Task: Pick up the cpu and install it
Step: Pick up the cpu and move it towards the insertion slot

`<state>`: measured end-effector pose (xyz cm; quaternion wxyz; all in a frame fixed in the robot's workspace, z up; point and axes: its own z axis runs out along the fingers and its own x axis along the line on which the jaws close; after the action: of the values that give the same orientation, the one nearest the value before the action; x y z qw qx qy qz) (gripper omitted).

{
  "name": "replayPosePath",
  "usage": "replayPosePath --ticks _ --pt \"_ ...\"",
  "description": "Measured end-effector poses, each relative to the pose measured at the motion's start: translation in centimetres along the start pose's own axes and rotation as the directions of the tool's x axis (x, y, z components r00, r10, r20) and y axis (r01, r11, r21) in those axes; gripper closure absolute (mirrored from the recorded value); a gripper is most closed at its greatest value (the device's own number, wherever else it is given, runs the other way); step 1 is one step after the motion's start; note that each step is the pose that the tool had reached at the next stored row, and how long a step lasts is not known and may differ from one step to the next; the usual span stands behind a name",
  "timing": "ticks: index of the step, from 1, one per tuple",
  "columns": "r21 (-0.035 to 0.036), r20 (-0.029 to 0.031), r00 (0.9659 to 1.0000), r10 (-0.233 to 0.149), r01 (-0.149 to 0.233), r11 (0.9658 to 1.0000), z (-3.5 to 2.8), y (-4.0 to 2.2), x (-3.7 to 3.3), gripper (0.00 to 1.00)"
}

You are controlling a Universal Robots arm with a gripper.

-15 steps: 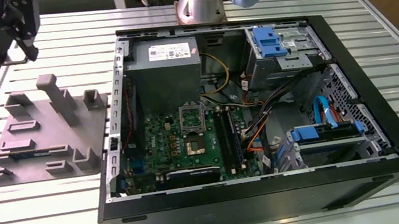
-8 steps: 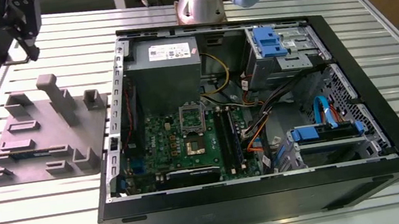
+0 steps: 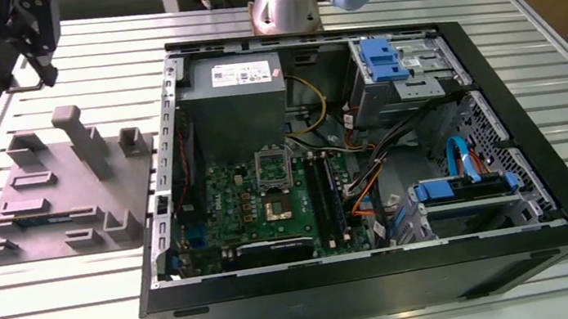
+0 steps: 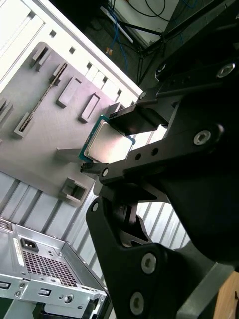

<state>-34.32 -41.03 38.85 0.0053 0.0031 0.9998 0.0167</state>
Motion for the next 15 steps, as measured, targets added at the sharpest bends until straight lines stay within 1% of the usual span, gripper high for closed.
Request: replayPosePath --ticks 15 --pt "0.0 0.0 1.0 0.0 0.0 1.0 0.0 0.0 -0.4 0.53"
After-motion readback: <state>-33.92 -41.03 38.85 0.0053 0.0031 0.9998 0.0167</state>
